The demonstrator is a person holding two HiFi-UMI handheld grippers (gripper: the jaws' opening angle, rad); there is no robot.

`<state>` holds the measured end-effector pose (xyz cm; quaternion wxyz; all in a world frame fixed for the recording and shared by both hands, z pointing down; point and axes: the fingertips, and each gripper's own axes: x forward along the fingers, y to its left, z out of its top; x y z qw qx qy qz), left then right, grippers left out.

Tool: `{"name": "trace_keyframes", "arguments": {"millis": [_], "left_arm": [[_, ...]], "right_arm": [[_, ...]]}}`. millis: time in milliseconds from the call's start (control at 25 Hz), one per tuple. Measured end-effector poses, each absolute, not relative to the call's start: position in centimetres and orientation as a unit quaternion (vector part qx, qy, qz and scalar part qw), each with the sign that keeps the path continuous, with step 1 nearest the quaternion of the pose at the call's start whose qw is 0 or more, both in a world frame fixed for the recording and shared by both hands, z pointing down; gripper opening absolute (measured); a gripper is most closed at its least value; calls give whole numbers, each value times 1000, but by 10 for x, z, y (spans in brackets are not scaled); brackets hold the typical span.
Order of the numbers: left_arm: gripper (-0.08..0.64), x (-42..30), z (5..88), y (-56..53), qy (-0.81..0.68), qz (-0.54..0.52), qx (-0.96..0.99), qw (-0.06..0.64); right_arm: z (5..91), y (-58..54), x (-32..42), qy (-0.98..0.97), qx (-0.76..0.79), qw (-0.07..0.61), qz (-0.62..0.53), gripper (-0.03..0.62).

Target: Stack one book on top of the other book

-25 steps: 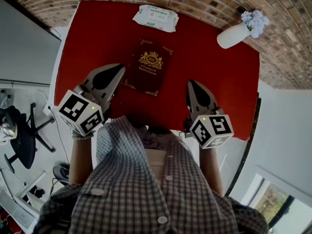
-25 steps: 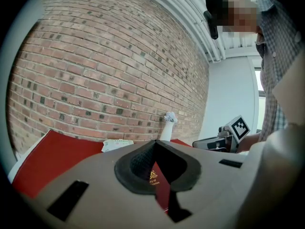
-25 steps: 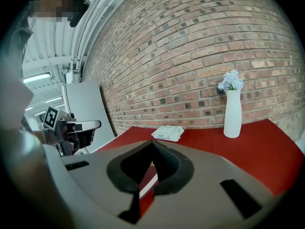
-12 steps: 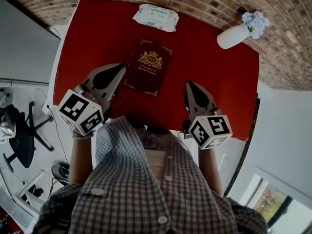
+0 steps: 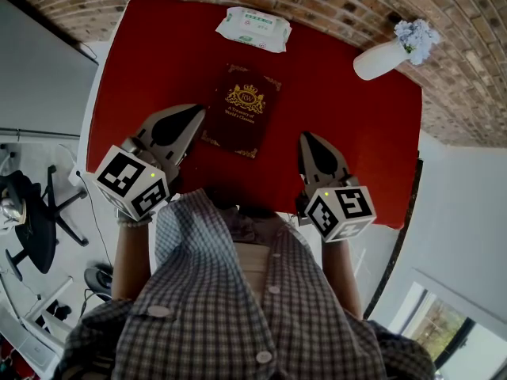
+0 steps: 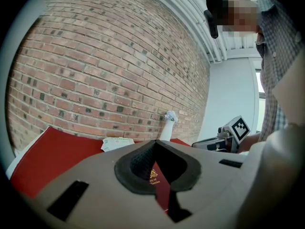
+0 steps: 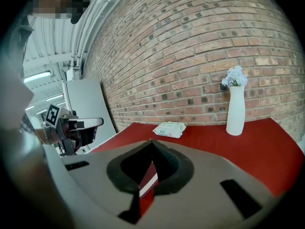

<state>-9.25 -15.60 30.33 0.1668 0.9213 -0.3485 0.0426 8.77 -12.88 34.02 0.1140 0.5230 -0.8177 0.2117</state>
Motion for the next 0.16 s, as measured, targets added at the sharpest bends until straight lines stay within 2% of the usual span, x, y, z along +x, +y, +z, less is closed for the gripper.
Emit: {"name": "trace_keyframes", "arguments": {"millis": [160], "left_arm": [[8,-93,305,-158,-349,43,921,168]], "right_arm": [[342,-130,86,-817,522,117,213,8]]}}
